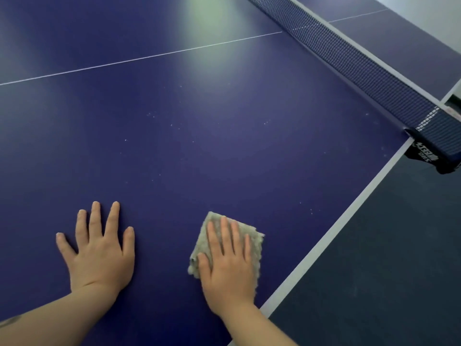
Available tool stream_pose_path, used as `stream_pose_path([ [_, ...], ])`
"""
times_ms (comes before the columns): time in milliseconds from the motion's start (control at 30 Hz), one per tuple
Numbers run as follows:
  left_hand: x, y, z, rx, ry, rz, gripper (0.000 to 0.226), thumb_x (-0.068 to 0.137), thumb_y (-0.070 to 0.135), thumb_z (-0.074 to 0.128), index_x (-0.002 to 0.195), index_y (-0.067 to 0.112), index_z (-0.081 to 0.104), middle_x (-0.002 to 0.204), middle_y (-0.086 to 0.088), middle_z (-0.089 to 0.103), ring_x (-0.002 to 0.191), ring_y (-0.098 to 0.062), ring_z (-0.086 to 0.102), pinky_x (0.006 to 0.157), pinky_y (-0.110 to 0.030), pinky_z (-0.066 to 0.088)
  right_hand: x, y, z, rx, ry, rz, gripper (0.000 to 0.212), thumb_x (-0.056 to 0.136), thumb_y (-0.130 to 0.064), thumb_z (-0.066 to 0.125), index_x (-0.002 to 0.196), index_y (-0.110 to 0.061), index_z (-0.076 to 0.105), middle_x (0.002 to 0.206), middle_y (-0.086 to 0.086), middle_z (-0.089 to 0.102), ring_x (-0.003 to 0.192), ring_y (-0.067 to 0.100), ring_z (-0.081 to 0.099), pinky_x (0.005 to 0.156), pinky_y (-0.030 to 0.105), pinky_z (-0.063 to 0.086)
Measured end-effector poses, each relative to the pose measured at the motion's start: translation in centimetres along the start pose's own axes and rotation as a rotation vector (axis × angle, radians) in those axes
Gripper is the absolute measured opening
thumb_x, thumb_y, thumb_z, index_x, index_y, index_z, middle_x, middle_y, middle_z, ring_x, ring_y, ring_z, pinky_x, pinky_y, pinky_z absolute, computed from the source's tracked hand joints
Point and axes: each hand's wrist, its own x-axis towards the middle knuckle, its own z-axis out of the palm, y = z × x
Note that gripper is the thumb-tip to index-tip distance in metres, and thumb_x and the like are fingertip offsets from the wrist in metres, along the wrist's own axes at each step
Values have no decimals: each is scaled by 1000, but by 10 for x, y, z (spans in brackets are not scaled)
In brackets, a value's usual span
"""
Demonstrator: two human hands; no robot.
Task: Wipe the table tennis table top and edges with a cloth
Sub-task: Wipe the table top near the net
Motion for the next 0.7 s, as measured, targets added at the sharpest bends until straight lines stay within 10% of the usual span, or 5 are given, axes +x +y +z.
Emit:
stream_pose_path([
  [167,-1,-6,4,12,6,-10,61,98,50,27,155,34,11,164,-1,8,150,-20,-4,116,-55,-3,80,12,-15,55,-142,-285,65,96,-56,10,158,-36,4,165,-11,-7,151,10,-15,121,38,-13],
  [433,5,-10,14,-1,-10,-23,64,95,57,17,154,37,5,164,1,5,149,-17,-5,117,-61,9,23,134,-21,-21,39,672,64,95,-56,-7,152,-29,-15,167,0,-4,153,18,-8,123,46,-2],
  [700,-2,4,0,14,-49,-4,62,98,51,17,155,34,2,164,-1,-3,149,-20,-11,116,-56,-6,7,-28,6,16,13,-32,57,104,-48,21,157,-28,25,162,-2,26,150,21,22,115,45,15],
])
